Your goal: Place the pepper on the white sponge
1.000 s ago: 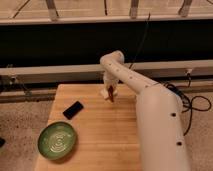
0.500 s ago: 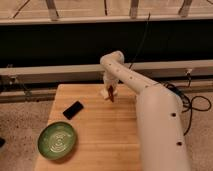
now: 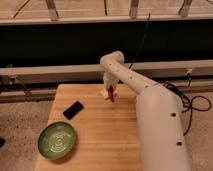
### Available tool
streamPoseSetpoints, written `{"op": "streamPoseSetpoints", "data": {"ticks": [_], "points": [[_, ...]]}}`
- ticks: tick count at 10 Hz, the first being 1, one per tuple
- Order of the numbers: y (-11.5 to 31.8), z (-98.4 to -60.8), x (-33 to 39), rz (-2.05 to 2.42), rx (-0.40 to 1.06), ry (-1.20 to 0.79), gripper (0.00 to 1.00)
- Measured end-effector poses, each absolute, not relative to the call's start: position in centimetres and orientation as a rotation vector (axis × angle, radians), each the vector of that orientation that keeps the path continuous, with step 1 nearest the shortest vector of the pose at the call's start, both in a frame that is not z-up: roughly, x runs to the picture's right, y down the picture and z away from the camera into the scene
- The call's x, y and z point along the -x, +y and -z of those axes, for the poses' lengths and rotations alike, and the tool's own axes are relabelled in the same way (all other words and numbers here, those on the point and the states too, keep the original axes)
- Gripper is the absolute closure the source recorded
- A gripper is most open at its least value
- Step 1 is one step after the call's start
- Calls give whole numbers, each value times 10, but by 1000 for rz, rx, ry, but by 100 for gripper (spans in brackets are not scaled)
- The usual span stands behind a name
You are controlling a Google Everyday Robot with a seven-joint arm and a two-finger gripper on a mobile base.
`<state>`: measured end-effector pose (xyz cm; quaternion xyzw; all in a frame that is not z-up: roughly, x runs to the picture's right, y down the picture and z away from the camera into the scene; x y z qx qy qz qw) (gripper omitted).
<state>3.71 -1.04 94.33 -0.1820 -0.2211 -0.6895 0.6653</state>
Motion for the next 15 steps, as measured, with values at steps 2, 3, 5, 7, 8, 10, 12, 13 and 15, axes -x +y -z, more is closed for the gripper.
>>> {"op": "streamPoseSetpoints", "data": {"ticks": [2, 3, 5, 7, 8, 10, 12, 13, 15], "points": [[-14, -940, -34, 1583, 386, -520, 27], [-14, -941, -33, 1590, 374, -523, 21], [-15, -945, -29, 1596, 350, -521, 20], [-16, -950, -29, 1593, 333, -506, 20], [-15, -953, -29, 1590, 330, -502, 20], [-17, -956, -28, 1582, 317, -495, 20], [-16, -958, -28, 1578, 303, -495, 20], [-12, -959, -30, 1578, 311, -502, 20], [-2, -959, -26, 1588, 320, -517, 20]]}}
